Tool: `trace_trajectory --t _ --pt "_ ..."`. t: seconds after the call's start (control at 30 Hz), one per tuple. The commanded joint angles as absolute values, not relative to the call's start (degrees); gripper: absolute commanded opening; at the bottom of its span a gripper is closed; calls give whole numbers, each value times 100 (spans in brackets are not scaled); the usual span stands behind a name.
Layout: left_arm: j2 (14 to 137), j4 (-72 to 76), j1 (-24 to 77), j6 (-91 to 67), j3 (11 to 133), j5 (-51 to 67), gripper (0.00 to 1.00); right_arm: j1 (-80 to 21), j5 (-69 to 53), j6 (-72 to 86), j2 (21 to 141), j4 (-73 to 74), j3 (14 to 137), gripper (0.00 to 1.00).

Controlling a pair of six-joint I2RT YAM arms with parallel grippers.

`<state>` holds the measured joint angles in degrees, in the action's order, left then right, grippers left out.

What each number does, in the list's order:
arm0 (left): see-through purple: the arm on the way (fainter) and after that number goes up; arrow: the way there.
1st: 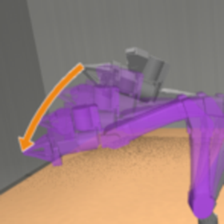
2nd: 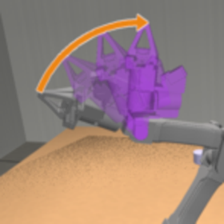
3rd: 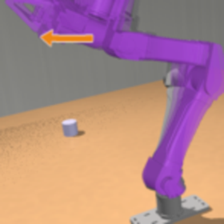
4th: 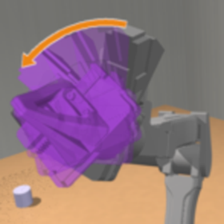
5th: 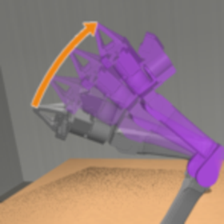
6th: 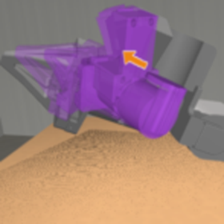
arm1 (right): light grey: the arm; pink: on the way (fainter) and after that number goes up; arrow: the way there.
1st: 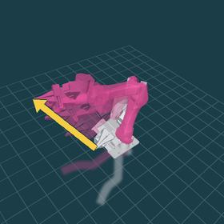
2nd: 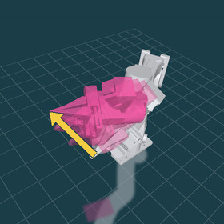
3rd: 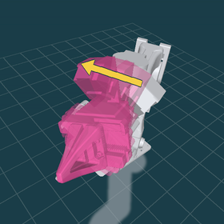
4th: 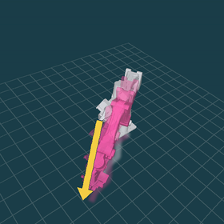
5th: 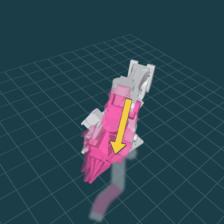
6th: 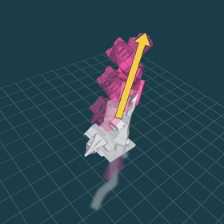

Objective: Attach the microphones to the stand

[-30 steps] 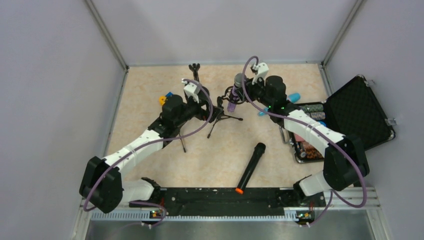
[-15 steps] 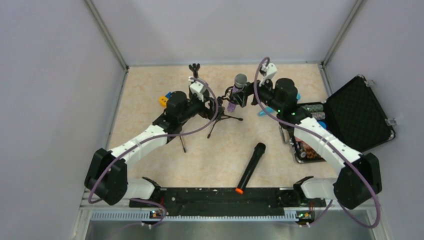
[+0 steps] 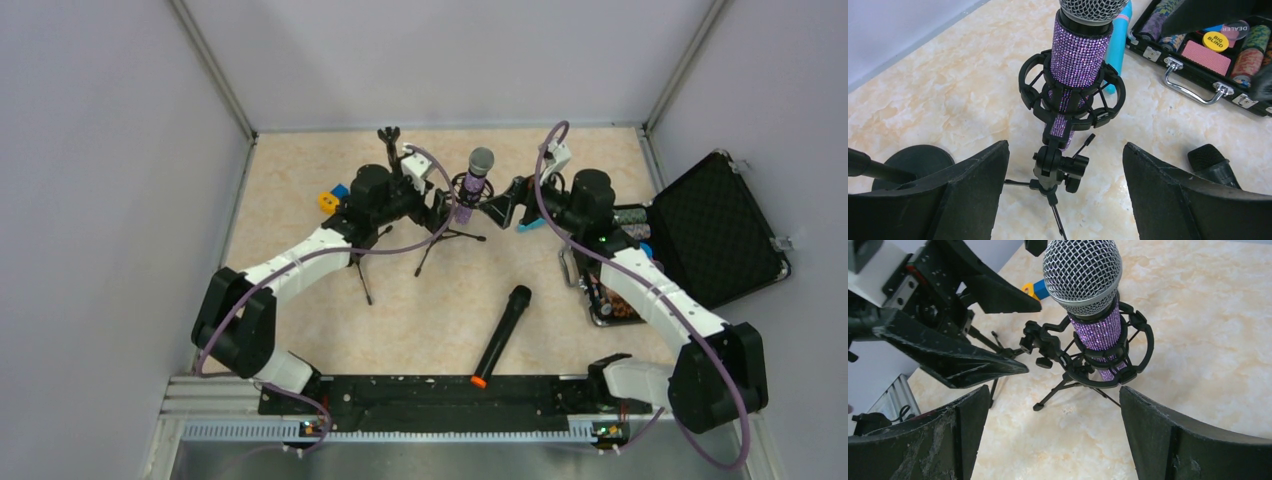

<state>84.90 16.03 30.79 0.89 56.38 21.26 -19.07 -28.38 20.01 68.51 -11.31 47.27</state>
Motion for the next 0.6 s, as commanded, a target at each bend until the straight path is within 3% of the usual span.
trace_trajectory --t 0.0,0.37,0.4,0.47,0.57 --pt "8771 1581 3056 373 6000 2268 87 -1907 -3124 2131 6656 -1411 4781 98" --pt "9265 1538 3062 642 6257 2221 70 -1899 -3077 2045 6618 -1298 4833 98" --pt "9306 1527 3060 653 6292 2231 65 -1902 -3075 2042 6612 -1274 4839 98" --pt "9404 1613 3063 594 6347 2438 40 -1905 -3068 2030 6592 -1239 4852 97" --pt "9453 1624 3056 579 6419 2557 13 -1907 -3067 2028 6567 -1216 4843 97"
